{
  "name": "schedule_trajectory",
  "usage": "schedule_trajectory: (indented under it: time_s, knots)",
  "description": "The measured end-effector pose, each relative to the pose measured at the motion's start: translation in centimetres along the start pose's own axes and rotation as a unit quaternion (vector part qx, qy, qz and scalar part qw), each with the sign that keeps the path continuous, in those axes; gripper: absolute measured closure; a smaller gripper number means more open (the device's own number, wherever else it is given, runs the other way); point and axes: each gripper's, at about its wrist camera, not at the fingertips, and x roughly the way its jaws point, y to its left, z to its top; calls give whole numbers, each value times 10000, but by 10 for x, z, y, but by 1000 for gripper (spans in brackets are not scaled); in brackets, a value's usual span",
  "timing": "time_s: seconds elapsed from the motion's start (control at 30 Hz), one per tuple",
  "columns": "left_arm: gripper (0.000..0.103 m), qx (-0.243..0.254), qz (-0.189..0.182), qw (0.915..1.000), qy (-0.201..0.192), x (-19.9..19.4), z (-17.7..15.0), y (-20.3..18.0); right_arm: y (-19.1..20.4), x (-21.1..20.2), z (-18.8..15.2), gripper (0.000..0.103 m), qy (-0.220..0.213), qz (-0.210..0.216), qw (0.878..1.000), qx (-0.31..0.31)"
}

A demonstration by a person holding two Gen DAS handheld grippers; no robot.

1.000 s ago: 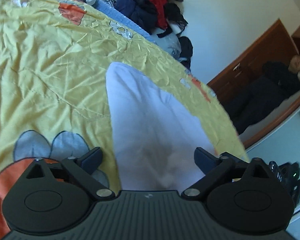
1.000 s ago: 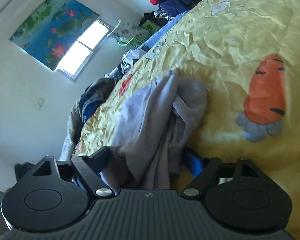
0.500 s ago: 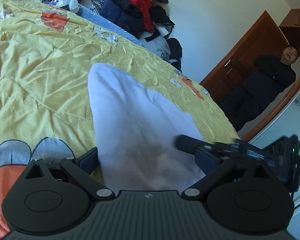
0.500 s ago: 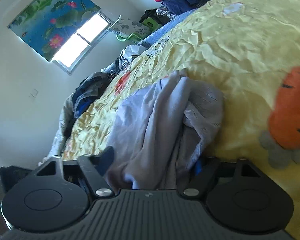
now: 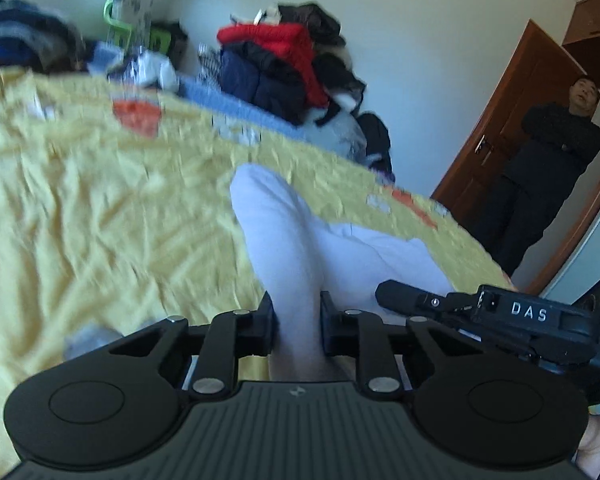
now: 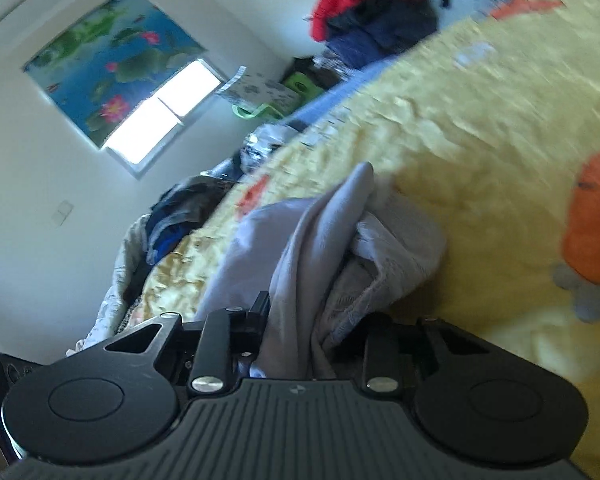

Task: Fold small clothes

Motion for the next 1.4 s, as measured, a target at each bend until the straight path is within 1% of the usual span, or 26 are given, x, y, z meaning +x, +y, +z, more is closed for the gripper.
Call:
schedule_trajectory:
  time_s: [0.13, 0.23, 0.3, 0.37, 0.43, 0.47, 0.5, 0.53, 0.57, 0.6, 0.67, 0.73, 0.77, 0.8, 0.83, 0.87, 0.9, 0.93, 0.97, 1.0, 1.03, 1.07, 1.1, 1.2, 1.3, 1.4]
  knots:
    - [82, 52, 66, 9995, -294, -24, 23, 8, 30, 0, 6, 70, -160, 139, 9992, -351]
    - [82, 94, 271, 9992, -289, -31, 32, 13, 48, 7, 11, 70, -218, 291, 9982, -481]
    - [82, 82, 527, 9985, -98, -27, 31, 20, 54, 20, 10, 69, -165, 261, 9986, -432]
    - [80, 14, 767, 9967, 269, -17, 23, 28, 53, 33, 5, 68, 15, 147, 9993, -348]
    - [80, -134, 928, 9936, 637, -3, 10, 37, 46, 50, -2, 64, 302, -260, 9990, -215]
    - [73, -137, 944, 9932, 661, -1, 4, 40, 43, 55, -6, 63, 441, -448, 9979, -183]
    - [64, -118, 948, 9938, 572, -3, 1, 41, 41, 56, -10, 58, 500, -591, 9968, -174]
    - [56, -95, 1012, 9934, 538, -6, -1, 41, 39, 54, -14, 51, 473, -707, 9962, -184]
    - [44, -91, 1083, 9926, 540, -8, 0, 41, 37, 49, -15, 50, 393, -752, 9961, -224]
    - [36, -89, 1162, 9918, 521, -12, 0, 41, 37, 42, -16, 49, 335, -793, 9958, -297]
    - [35, 8, 1305, 9906, 412, -23, 0, 38, 41, 25, -16, 44, 75, -1093, 9929, -468]
    - [35, 178, 1508, 9878, 356, -33, -2, 33, 53, 6, -22, 44, -345, -1523, 9833, -930]
    - [35, 311, 1637, 9853, 369, -36, -5, 29, 68, -2, -28, 44, -596, -1763, 9722, -1419]
    - [35, 423, 1759, 9827, 401, -38, -8, 26, 83, -7, -36, 44, -735, -1831, 9613, -1923]
    - [35, 498, 1841, 9808, 417, -38, -9, 23, 94, -10, -43, 44, -748, -1715, 9548, -2310]
    - [34, 549, 1903, 9794, 404, -40, -12, 20, 103, -11, -52, 48, -646, -1526, 9506, -2626]
    - [31, 579, 1961, 9782, 371, -42, -16, 18, 109, -8, -59, 50, -439, -1474, 9462, -2848]
    - [29, 611, 2024, 9768, 344, -43, -19, 17, 112, -2, -65, 58, -228, -1521, 9400, -3045]
    - [28, 630, 2055, 9761, 331, -44, -20, 16, 112, 5, -69, 59, -86, -1668, 9332, -3181]
    - [28, 612, 2041, 9765, 317, -46, -20, 15, 107, 13, -72, 58, 27, -1977, 9259, -3220]
    - [27, 594, 2030, 9769, 299, -50, -20, 14, 102, 16, -69, 57, 69, -2041, 9299, -3060]
    - [27, 593, 2028, 9770, 279, -53, -20, 12, 96, 12, -66, 56, 46, -1986, 9399, -2778]
    - [25, 606, 2031, 9769, 255, -55, -20, 10, 95, 7, -63, 56, 5, -1992, 9452, -2587]
    - [24, 743, 2054, 9755, 268, -58, -23, 3, 101, 0, -68, 54, -173, -2171, 9391, -2660]
    - [24, 762, 2057, 9752, 301, -57, -28, 0, 103, -6, -71, 53, -296, -2215, 9411, -2539]
    - [24, 734, 2078, 9748, 359, -55, -33, 0, 117, -21, -82, 52, -595, -1923, 9380, -2822]
